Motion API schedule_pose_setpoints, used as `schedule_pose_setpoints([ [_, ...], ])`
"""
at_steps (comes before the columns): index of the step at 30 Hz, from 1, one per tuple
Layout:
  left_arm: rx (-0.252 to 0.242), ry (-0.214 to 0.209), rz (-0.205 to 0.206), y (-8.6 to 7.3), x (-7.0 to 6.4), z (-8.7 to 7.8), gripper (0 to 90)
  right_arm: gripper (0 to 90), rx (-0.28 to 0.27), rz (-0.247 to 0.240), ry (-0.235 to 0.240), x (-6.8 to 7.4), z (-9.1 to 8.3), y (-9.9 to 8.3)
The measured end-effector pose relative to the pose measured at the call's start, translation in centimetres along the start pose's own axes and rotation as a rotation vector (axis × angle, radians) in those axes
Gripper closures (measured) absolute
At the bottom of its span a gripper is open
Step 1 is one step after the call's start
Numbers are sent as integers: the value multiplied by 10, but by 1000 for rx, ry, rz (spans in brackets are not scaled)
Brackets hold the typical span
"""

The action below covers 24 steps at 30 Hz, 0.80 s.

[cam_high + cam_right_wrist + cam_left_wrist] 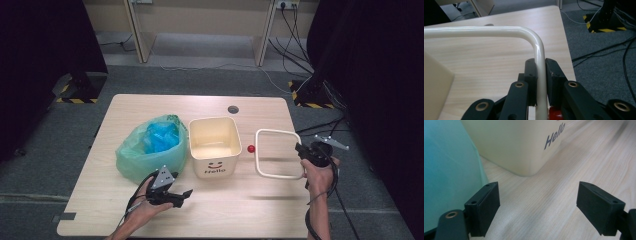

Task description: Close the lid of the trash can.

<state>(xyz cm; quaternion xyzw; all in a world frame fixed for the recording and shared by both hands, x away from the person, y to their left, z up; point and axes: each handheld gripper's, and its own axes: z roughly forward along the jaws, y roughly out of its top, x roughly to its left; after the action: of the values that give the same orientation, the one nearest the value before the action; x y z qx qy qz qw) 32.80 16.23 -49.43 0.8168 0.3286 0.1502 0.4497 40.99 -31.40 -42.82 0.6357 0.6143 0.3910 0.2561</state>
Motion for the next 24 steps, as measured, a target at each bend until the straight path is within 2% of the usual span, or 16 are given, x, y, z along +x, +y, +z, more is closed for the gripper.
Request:
schedule_pose_setpoints([
  [7, -16, 8, 0, 6, 2, -2, 183, 806, -27, -9, 22, 11, -10, 24],
  [11, -40, 13, -7, 11, 3, -6, 183, 806, -32, -42, 38, 23, -13, 37],
  [13, -51, 20, -11, 14, 4, -7, 183, 806, -32, -45, 58, 30, -12, 42],
  [14, -68, 26, -10, 18, 4, -10, 183, 806, -31, -32, 89, 37, -10, 46],
  [15, -68, 26, -10, 18, 4, -10, 183, 806, -31, -32, 89, 37, -10, 46],
  [16, -80, 26, -11, 22, 4, -11, 183, 807, -36, -38, 110, 46, -9, 51],
  [21, -113, 27, -10, 34, 2, -14, 183, 805, -21, -63, 147, 72, -3, 62],
  [24, -132, 30, -5, 42, 1, -16, 183, 805, -7, -78, 176, 93, 4, 67],
])
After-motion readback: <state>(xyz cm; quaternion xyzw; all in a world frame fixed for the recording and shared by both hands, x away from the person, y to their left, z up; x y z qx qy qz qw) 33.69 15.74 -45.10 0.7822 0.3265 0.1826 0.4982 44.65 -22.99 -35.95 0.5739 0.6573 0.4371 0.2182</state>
